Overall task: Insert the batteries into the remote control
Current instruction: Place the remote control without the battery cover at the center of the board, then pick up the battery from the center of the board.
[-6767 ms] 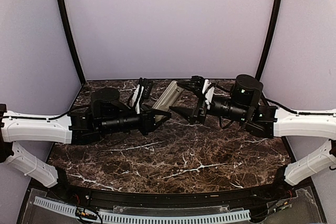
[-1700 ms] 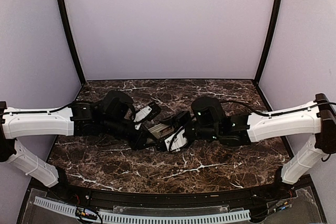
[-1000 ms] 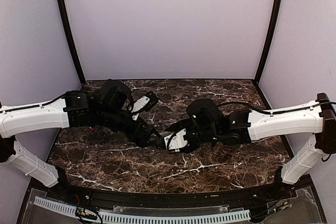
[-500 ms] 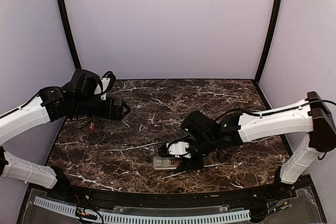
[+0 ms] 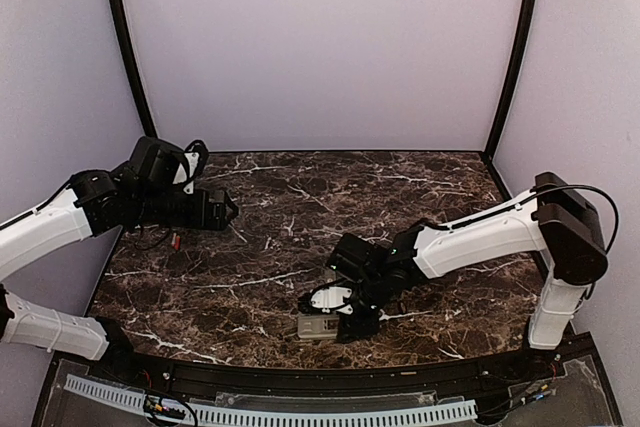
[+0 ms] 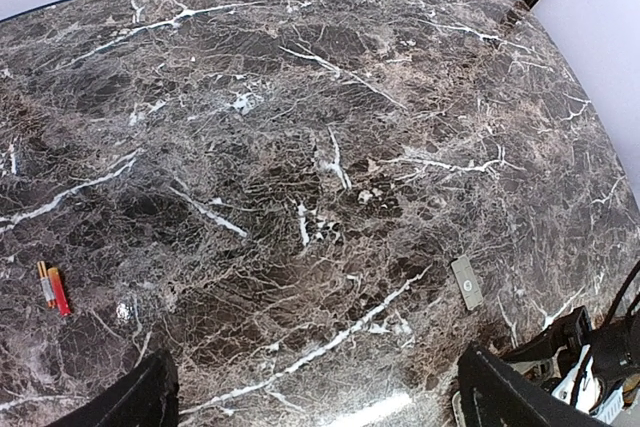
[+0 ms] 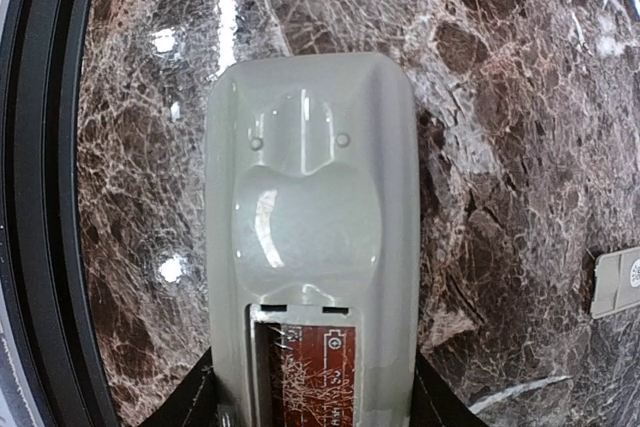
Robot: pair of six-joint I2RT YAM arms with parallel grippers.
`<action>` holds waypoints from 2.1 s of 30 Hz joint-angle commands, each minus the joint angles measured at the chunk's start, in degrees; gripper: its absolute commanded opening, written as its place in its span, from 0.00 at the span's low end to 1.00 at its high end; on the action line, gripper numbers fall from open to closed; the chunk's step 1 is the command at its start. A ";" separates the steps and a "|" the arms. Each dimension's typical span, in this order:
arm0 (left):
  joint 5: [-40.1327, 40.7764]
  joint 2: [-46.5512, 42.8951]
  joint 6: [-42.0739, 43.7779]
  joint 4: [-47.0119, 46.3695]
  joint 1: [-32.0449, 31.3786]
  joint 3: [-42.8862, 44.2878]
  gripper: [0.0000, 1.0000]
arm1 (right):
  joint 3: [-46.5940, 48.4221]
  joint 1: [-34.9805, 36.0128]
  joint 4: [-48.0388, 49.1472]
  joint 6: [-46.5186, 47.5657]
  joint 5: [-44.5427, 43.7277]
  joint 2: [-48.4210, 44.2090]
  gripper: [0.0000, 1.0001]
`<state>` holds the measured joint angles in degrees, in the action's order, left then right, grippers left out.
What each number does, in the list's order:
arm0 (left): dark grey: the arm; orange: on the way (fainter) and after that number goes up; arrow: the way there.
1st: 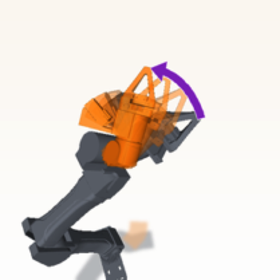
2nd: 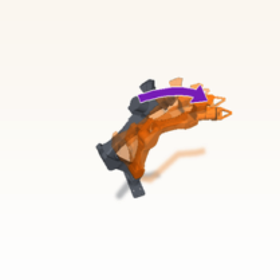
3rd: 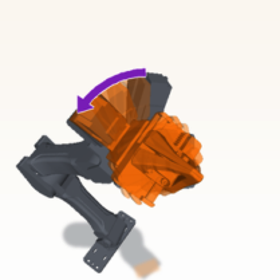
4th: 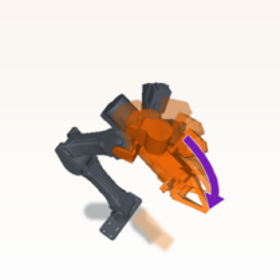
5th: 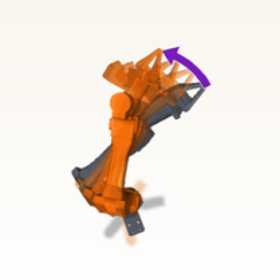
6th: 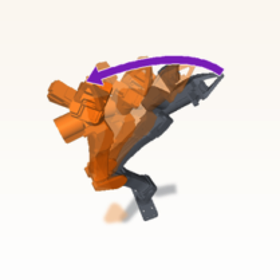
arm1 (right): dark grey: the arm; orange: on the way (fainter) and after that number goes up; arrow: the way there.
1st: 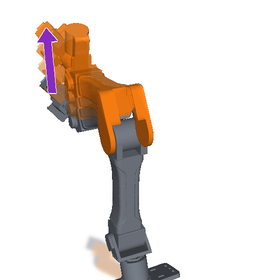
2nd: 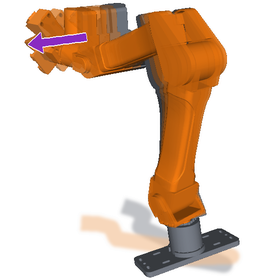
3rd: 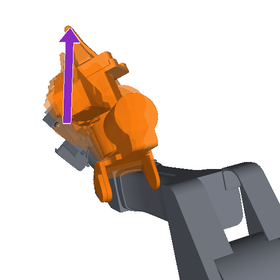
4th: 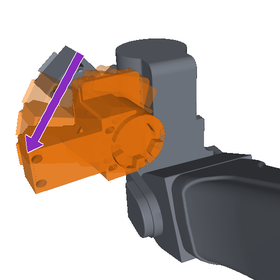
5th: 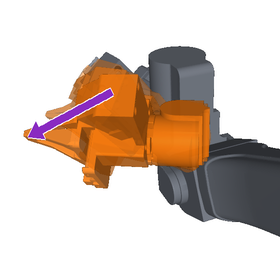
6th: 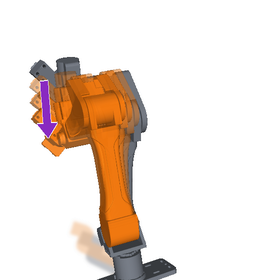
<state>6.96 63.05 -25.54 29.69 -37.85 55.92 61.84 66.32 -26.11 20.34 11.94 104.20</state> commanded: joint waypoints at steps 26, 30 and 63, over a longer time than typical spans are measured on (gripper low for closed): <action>2.99 4.71 -4.30 -0.38 15.87 -0.37 0.81 | 1.29 -9.90 9.49 -5.69 2.01 -17.93 0.56; 2.66 9.14 -5.82 1.13 22.71 0.98 0.69 | 0.84 -13.62 8.77 -7.77 1.68 -18.16 0.51; 0.85 35.48 -3.14 -2.33 36.53 4.95 0.23 | -0.09 -17.62 9.79 -9.35 8.09 -18.40 0.46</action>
<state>6.94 98.37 -29.54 26.85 -1.50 61.32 62.50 48.75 -17.12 11.05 18.83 86.04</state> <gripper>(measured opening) 0.234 0.459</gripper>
